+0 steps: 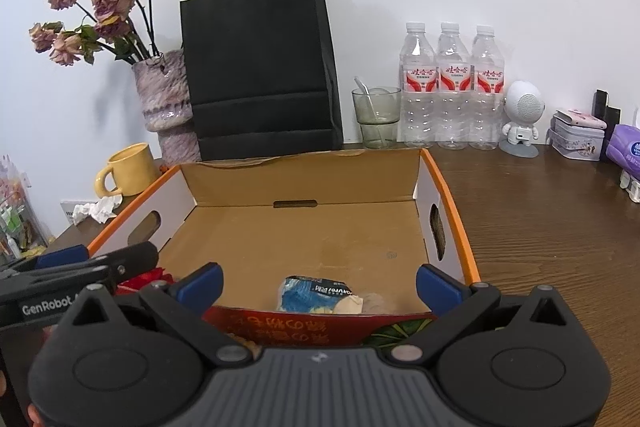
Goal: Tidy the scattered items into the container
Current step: 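Carry the rose and blue packet into the cardboard box and open both grippers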
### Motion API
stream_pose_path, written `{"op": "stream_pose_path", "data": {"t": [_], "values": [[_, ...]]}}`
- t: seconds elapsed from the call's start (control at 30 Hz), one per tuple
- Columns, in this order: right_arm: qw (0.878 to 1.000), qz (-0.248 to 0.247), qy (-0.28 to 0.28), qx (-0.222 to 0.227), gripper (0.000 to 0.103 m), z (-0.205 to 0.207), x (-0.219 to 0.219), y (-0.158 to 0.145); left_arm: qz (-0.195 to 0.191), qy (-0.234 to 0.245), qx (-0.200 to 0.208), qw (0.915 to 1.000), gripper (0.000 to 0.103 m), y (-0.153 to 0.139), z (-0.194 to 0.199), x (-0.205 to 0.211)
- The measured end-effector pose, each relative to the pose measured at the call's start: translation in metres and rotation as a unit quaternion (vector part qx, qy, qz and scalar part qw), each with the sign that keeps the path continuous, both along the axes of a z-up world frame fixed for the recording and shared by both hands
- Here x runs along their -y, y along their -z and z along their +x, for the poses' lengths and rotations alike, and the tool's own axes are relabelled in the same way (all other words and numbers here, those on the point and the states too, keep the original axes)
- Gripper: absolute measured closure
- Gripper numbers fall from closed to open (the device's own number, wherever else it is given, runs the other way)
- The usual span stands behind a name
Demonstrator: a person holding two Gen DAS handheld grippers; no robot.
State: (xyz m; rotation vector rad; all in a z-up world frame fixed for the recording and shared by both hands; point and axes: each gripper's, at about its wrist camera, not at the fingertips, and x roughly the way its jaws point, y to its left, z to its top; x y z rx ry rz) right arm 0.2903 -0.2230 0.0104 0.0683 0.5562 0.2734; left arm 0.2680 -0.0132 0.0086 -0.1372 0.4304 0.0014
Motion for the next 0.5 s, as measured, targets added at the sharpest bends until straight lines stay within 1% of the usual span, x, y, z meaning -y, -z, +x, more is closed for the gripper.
{"op": "stream_pose_path", "data": {"t": [0.3,0.5], "values": [[1.0,-0.001,-0.001,0.004,0.0,-0.004,0.0,-0.003,0.0,0.0,0.006,1.0,0.0,-0.005,-0.004,0.002],[1.0,0.002,-0.004,0.022,0.0,-0.023,0.001,-0.014,0.001,0.006,0.023,0.9997,0.0,-0.018,-0.021,0.006]]}}
